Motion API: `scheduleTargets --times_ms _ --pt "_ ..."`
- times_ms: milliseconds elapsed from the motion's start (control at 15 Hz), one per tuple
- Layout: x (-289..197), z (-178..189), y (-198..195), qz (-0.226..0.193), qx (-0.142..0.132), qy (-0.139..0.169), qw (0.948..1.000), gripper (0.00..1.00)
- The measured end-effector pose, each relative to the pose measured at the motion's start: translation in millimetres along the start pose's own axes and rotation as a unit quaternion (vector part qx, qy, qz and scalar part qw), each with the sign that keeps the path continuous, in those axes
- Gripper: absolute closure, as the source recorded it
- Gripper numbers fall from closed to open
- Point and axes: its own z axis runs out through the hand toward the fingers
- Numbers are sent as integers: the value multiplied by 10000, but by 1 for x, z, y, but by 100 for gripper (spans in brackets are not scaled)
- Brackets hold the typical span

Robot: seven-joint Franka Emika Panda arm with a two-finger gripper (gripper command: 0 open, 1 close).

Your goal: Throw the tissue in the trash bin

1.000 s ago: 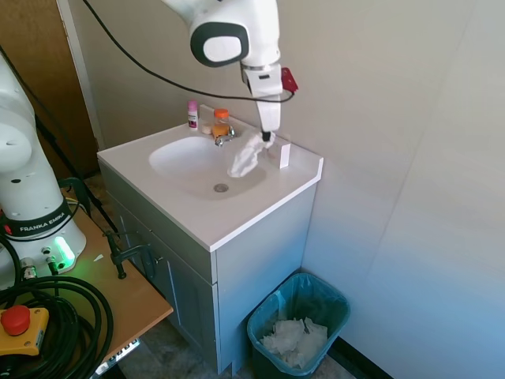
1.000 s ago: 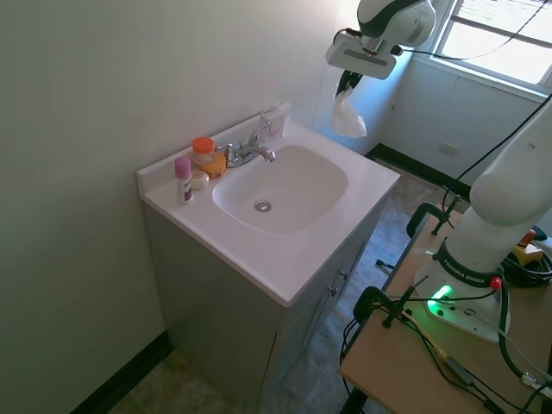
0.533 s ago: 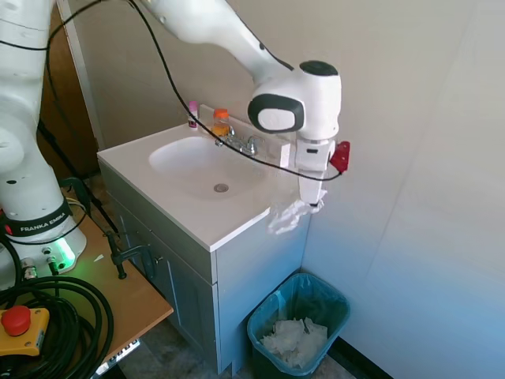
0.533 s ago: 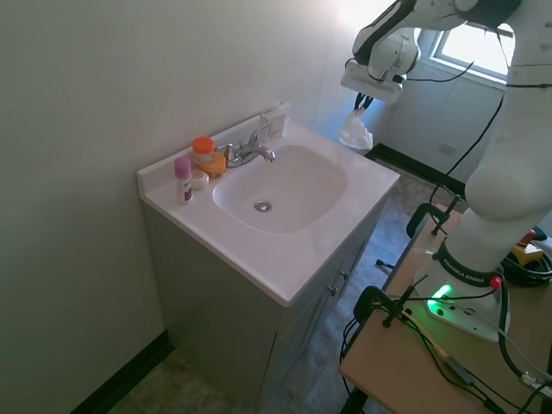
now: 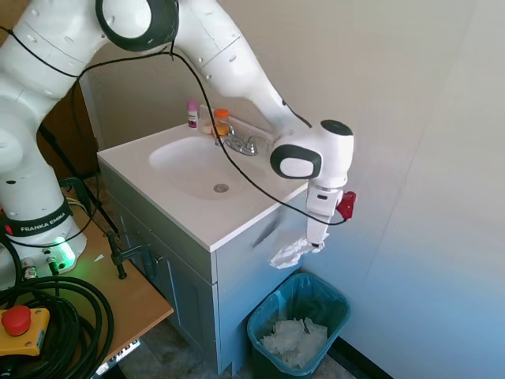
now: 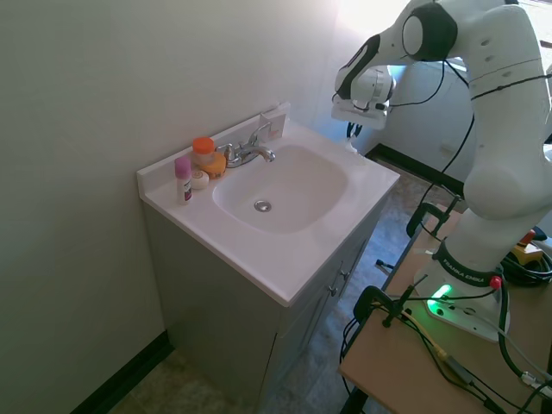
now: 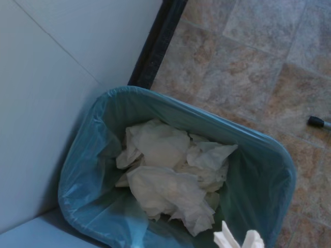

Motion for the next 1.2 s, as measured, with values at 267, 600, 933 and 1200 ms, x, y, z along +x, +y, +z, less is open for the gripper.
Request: scheduleTargets --times_ms 267,600,933,1200 --pt "-11 -2 -7 -88 -35 -111 9999 0" --pt "-20 -7 -12 -220 -34 -162 9996 0" --pt "-38 -46 -16 -780 196 -326 9962 0" --pt "-81 -125 7 -1351 662 -446 9876 0"
